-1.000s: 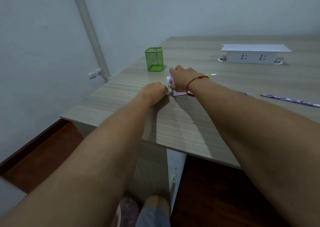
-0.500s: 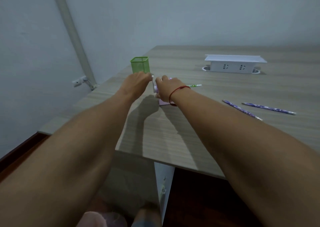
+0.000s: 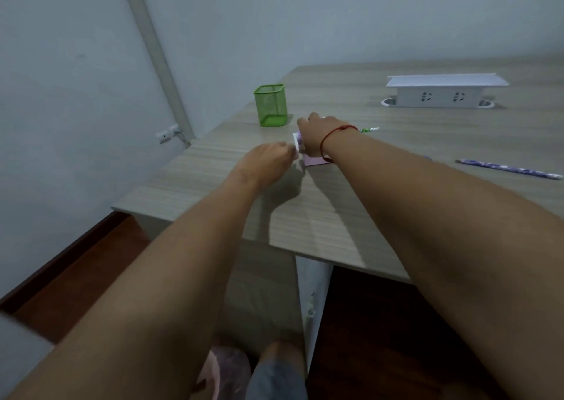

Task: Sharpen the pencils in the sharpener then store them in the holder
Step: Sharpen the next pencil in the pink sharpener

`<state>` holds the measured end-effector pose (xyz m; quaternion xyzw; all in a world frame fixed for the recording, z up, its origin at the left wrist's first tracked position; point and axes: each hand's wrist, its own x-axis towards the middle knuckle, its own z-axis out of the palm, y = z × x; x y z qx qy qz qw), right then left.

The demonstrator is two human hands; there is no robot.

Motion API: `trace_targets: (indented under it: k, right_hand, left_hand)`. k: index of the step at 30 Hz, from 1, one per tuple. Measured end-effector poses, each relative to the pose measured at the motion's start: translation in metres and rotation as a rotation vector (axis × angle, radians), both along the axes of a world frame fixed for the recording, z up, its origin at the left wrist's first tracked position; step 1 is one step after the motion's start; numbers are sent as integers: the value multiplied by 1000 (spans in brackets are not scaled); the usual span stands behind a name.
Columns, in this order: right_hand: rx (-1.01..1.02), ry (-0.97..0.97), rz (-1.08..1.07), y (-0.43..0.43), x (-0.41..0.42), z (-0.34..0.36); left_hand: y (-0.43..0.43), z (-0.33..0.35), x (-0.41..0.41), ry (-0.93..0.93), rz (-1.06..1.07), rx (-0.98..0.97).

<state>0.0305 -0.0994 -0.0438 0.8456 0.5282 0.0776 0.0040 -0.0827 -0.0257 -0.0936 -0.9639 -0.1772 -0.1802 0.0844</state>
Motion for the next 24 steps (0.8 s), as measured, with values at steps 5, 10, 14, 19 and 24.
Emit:
trace_targets:
  k: [5,10,14,19,24]
  right_hand:
    - [35,-15,29,6,6,-8]
    - [85,32,31,15,12,-17]
    - [42,16,44,18,18,-16]
    - [208,323,41,6,37,0]
    - [136,325,-114,-15,53,-1]
  left_hand:
    - [6,-4,14,168,123,-149]
    - [25,15,40,189,232,-173]
    - [26,7,40,201,228,-161]
    - [33,3,41,139,239,-241]
    - [30,5,39,140,241,-283]
